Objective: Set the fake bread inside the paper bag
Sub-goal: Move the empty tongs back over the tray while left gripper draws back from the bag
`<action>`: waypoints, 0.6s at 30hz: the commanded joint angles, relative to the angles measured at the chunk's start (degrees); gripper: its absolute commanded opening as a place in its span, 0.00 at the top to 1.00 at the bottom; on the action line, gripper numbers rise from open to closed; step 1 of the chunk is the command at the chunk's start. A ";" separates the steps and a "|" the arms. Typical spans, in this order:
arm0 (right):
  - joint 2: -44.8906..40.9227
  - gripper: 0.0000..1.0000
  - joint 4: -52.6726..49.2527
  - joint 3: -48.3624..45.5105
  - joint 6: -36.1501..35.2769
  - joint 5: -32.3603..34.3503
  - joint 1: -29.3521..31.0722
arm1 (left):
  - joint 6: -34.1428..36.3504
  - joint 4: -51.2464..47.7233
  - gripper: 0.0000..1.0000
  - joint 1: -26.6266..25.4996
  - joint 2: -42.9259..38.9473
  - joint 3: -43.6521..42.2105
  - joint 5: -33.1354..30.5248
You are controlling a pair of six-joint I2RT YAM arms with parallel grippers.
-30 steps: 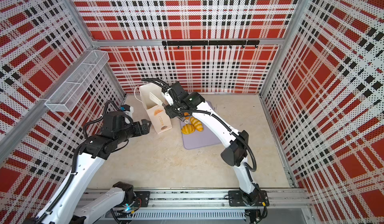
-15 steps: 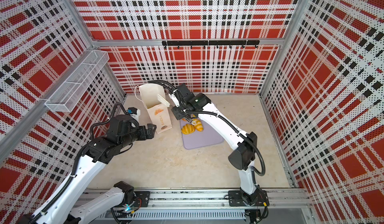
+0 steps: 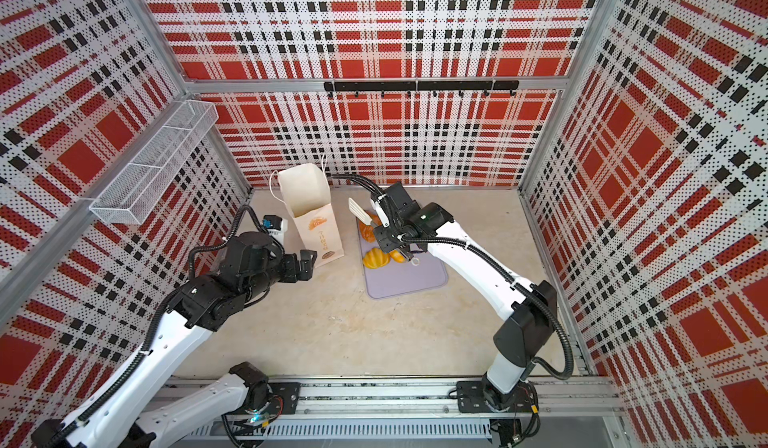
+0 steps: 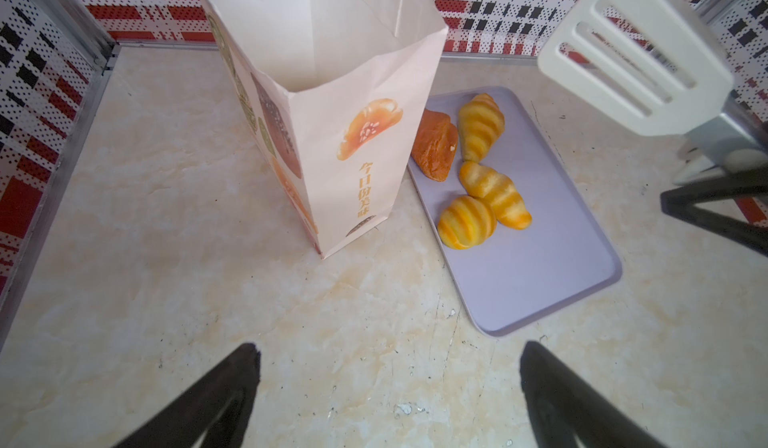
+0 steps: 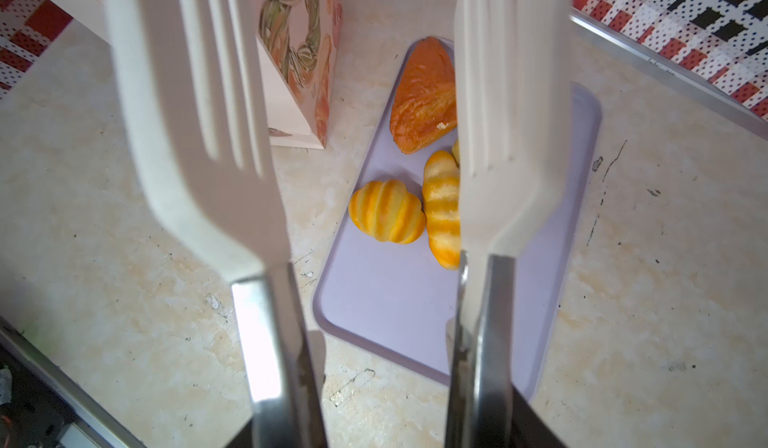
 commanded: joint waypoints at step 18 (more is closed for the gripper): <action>-5.93 0.45 3.40 -10.76 0.59 0.26 -2.97 | -7.79 3.46 0.01 -11.41 -1.27 -5.12 -12.76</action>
